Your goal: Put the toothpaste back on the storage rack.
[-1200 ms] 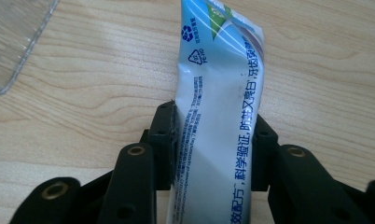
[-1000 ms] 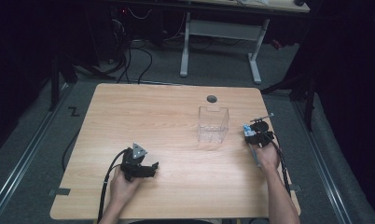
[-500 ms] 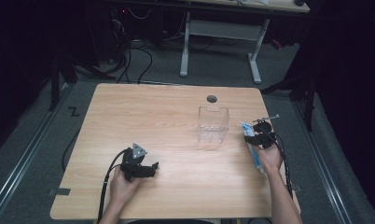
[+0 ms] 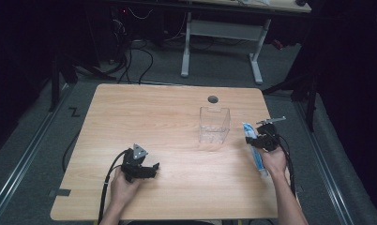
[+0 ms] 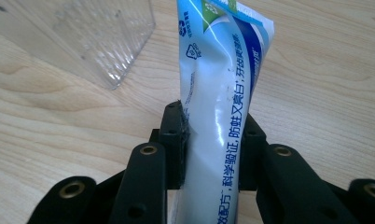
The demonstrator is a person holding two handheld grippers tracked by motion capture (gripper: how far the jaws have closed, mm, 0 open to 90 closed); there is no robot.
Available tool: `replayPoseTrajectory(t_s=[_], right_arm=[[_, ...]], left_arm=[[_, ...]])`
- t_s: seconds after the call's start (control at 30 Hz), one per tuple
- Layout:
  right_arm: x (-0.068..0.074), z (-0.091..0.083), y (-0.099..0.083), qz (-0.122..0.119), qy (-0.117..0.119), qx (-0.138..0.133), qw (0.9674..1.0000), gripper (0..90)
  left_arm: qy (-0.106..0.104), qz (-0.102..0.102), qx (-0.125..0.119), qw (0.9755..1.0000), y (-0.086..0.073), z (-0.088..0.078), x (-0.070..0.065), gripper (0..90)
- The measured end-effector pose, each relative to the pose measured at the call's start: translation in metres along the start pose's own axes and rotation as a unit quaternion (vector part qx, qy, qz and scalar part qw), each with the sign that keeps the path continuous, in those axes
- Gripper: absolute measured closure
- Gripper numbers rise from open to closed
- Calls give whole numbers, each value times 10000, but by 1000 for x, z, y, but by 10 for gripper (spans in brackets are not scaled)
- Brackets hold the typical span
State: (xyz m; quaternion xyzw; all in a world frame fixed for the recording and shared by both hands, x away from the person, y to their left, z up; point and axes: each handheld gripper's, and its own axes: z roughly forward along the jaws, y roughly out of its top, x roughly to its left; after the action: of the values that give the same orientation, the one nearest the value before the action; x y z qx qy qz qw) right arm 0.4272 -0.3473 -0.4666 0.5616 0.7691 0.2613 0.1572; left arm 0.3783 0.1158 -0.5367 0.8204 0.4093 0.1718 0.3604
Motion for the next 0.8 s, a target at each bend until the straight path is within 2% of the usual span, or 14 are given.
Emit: replayPoseTrajectory(t_s=[0.2,0.33,0.47,0.8], right_arm=[[4,-3,0,-40,83,-30,10000,705],[6,-7,0,-25,175,-124,9998,705],[9,-9,1,-118,240,-209,9994,705],[16,-19,0,-99,450,-464,9979,706]], left_arm=[[-1,-1,-1,10000,0,0,0,160],[0,1,1,10000,0,0,0,160],[-1,-1,0,10000,0,0,0,160],[-7,-3,0,10000,0,0,0,160]])
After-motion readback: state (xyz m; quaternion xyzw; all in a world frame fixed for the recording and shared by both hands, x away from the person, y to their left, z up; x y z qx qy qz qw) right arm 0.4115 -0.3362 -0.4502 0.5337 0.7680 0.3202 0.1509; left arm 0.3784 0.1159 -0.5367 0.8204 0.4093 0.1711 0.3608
